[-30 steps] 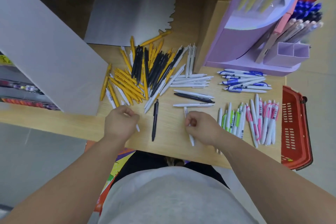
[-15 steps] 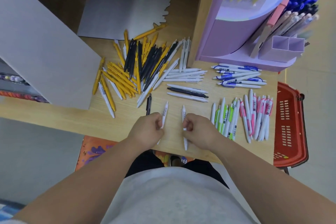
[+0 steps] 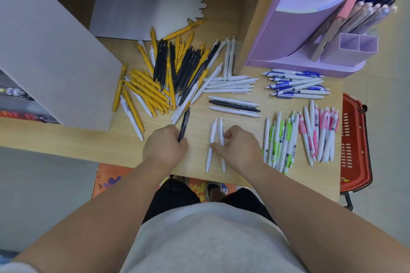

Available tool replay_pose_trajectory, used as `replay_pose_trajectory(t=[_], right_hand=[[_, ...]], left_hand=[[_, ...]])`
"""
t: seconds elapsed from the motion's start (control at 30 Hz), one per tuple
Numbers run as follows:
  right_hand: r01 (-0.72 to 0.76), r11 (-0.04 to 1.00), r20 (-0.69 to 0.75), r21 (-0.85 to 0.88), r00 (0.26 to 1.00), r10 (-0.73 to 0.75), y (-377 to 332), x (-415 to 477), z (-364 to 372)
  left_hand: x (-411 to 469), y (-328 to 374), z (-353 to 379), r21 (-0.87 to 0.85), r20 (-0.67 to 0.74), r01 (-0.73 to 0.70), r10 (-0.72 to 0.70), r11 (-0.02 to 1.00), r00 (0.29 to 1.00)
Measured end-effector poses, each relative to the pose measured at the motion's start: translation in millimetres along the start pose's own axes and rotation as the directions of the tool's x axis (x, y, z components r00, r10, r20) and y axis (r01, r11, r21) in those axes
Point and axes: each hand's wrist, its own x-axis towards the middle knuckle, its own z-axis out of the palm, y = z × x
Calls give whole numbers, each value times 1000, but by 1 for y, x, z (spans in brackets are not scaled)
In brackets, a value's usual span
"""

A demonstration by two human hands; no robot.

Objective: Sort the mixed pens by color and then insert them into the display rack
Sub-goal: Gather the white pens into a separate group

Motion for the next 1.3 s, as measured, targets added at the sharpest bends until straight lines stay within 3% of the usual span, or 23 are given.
replay_pose_trajectory(t=[0.23,0.4,0.8,0.93,1.1,1.2,1.3], right_hand=[[14,992,-5,-127,1000,-15,-26,5,11],[62,976,9,-210,998,-61,-39,0,21],[-59,982,-66,-177,997,48,-12,7,-8],[43,986,-192,-159,979,-74,-8,24,-37],[221,895,-205,-387,926,-317,-17,70,-71],[198,833,-135,-516,942,-307,-20,92,-73],[101,795,-155,-599,959,-238,-17,100,-71]], left_hand=[[27,-29,-28,75,-104,-53,61,996,993],[34,-40,-40,72,-69,-98,103,993,992],[41,2,-23,25,-128,-198,199,980,971],[50,9,-24,89,-127,-171,182,981,975],[48,2,-32,137,-122,-174,191,975,974],[35,-11,-39,97,-135,-186,198,978,971],[9,-23,-42,1,-145,-227,225,974,963]])
